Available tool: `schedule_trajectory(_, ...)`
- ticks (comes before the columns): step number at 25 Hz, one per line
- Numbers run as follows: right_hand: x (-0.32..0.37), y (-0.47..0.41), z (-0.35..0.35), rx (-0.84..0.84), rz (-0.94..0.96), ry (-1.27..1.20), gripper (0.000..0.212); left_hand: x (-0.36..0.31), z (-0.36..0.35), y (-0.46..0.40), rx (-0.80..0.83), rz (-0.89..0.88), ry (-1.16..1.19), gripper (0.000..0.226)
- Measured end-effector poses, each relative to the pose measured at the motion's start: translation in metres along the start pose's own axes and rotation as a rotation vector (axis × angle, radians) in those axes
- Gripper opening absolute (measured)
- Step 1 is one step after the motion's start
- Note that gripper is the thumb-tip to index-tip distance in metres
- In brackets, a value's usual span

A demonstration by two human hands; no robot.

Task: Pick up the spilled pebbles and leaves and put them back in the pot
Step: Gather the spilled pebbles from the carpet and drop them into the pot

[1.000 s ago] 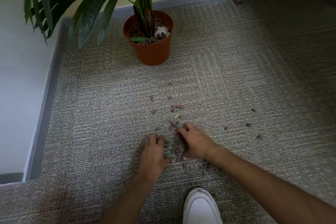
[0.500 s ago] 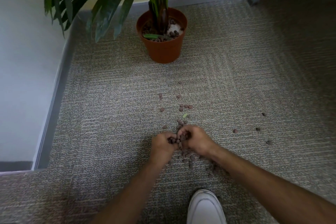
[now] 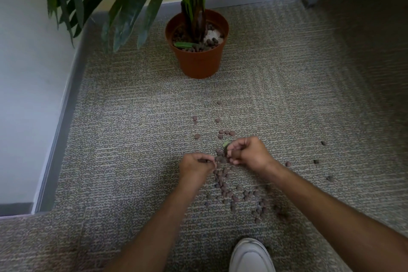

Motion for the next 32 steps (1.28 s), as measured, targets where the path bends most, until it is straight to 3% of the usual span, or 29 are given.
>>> schedule_trajectory(5,0.058,-0.047,0.027,-0.064,0.054,-0.097,0.009,-0.027,0.009,-0.018,0.109,0.147,0.347,0.013)
schedule_trajectory(8,0.124,-0.087,0.041,-0.114,0.188,-0.031,0.015,-0.077,0.022,-0.039,0.108,0.126,0.386,0.014)
schedule_trajectory(13,0.228,-0.145,0.060,-0.364,0.396,0.157,0.020,-0.181,0.028,-0.070,0.157,0.092,0.566,0.012)
schedule_trajectory(17,0.271,-0.178,0.060,-0.449,0.500,0.307,0.004,-0.242,0.036,-0.080,0.150,0.016,0.559,0.023)
schedule_trajectory(23,0.267,-0.186,0.056,-0.386,0.544,0.409,0.022,-0.294,0.047,-0.091,0.070,-0.084,0.429,0.036)
schedule_trajectory(26,0.249,-0.165,0.057,-0.383,0.544,0.264,0.026,-0.303,0.052,-0.096,0.044,-0.069,0.461,0.026)
schedule_trajectory(28,0.227,-0.146,0.060,-0.390,0.533,0.167,0.028,-0.301,0.054,-0.098,0.031,-0.064,0.428,0.035)
schedule_trajectory(32,0.157,-0.109,0.060,-0.377,0.420,0.387,0.027,-0.288,0.059,-0.091,0.023,-0.107,0.387,0.032)
Point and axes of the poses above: each hand's wrist, its own y-axis away from the middle knuckle, its own z-axis out of the back of the hand, x = y × z, the point moved 10 cm from there along -y, towards the middle knuckle, and after that the axes turned 8 degrees about z, right-handed, at the moved point
